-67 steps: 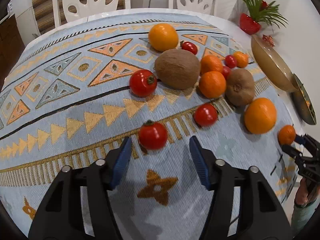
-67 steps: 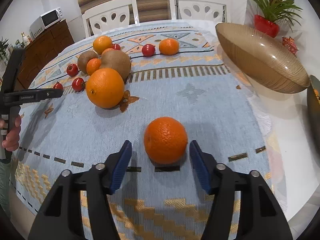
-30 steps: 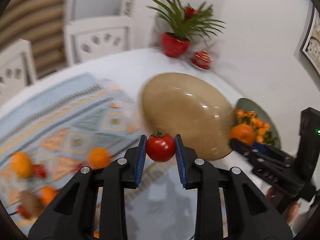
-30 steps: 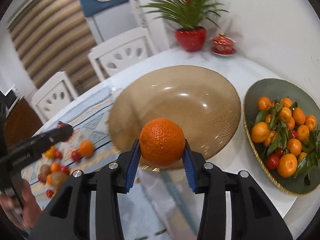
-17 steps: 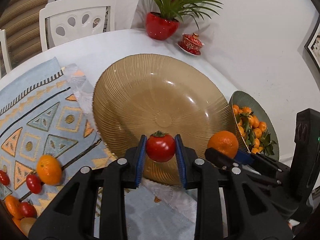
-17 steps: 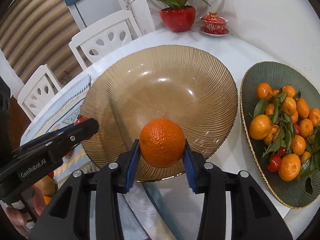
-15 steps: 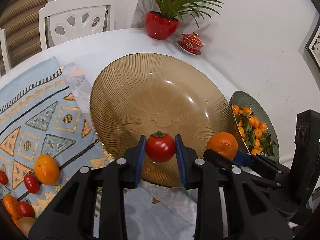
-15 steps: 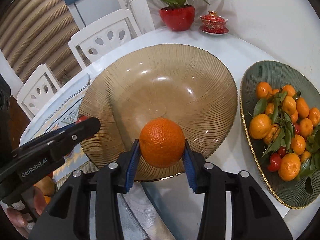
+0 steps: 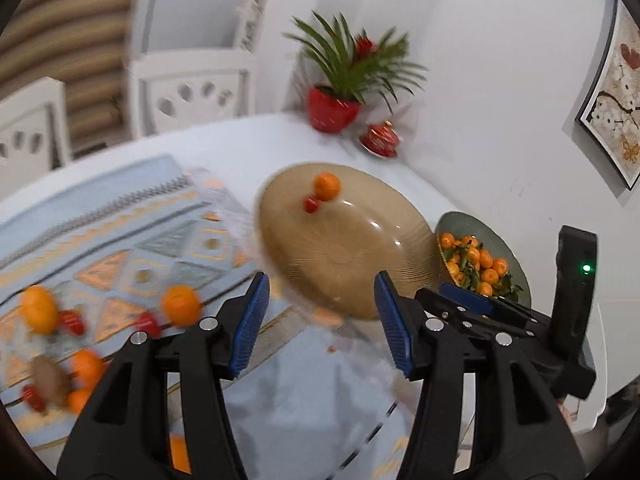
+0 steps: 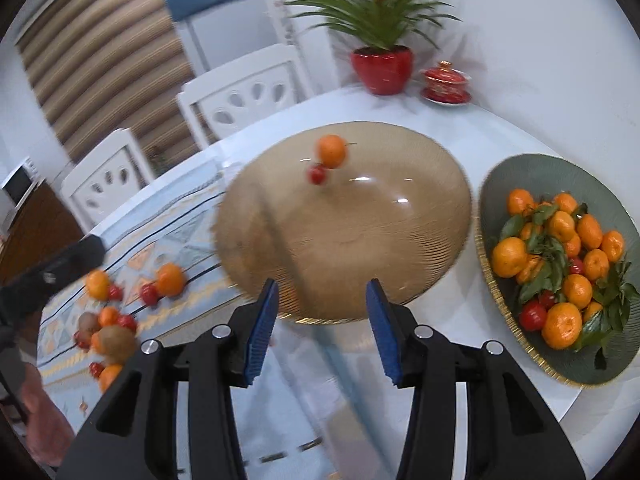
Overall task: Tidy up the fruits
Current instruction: 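Return both open tools to the fruit rows and grasp another red tomato with the left tool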
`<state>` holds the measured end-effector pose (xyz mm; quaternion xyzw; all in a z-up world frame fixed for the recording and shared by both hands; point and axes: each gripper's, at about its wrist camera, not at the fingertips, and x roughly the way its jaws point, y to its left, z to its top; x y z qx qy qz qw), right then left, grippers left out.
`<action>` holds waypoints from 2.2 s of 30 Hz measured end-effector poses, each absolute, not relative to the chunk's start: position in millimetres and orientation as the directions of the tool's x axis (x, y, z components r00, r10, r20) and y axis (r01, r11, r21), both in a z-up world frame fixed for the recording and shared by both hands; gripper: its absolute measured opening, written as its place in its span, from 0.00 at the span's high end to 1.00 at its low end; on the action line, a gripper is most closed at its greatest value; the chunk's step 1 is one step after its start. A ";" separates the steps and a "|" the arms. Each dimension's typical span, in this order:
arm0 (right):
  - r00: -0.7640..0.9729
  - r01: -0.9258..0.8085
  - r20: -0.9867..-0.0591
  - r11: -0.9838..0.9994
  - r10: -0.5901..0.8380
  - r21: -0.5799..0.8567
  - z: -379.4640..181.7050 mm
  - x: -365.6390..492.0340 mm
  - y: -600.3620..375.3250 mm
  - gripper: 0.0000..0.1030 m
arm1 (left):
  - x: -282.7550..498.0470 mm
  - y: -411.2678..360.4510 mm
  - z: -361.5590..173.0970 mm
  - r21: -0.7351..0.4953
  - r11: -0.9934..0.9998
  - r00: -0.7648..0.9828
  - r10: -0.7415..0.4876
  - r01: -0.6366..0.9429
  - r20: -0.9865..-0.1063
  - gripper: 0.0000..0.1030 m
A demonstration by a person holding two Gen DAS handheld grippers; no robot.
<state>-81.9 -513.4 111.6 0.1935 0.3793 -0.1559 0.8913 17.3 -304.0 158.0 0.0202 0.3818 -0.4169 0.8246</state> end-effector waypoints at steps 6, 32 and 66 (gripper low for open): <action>0.703 0.267 -0.711 0.933 -0.017 0.242 97.6 -81.3 -444.3 0.54 | -3.7 -198.7 164.6 -0.252 0.758 0.495 -0.602 0.602 -0.626 0.34; 0.684 0.025 -0.712 0.971 0.158 0.239 26.0 -54.6 -351.2 0.26 | -6.1 -60.1 26.2 -0.168 0.917 0.626 -0.373 0.363 -0.685 0.28; 0.658 0.017 -0.731 0.967 0.180 0.254 20.5 -49.5 -350.3 0.24 | 1.1 -67.4 14.2 -0.188 0.900 0.538 -0.391 0.393 -0.747 0.28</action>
